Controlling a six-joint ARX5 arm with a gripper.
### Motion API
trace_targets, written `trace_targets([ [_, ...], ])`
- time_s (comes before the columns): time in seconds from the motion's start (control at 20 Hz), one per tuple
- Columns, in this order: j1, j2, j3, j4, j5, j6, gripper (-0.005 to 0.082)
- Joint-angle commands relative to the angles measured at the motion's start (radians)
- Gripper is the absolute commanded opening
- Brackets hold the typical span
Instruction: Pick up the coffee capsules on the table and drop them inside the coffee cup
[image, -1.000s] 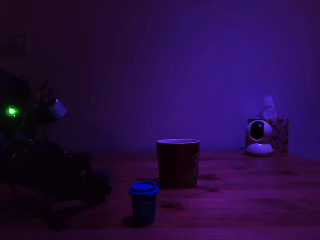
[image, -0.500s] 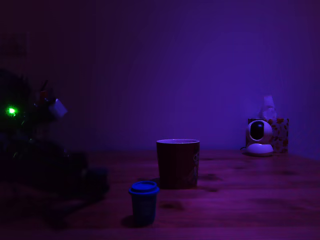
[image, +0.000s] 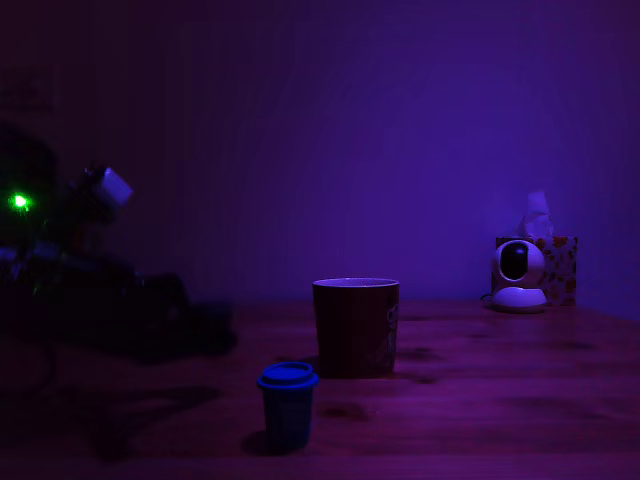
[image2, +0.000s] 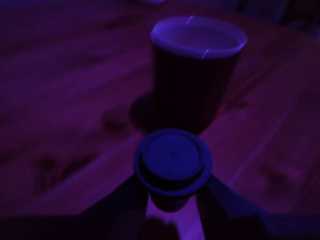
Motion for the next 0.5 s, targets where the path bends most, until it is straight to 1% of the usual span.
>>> trace_targets([
  [0.0,0.002,-0.034,0.012,0.011,0.005,-0.025,0.0178],
  [0.15,0.002,-0.052,0.068,-0.028,0.039,-0.058,0.0178],
  [0.3,-0.013,-0.068,0.178,-0.188,0.09,-0.081,0.0178],
  [0.35,-0.018,-0.076,0.215,-0.254,0.099,-0.08,0.0178],
  [0.45,-0.026,-0.088,0.286,-0.369,0.099,-0.079,0.0178],
])
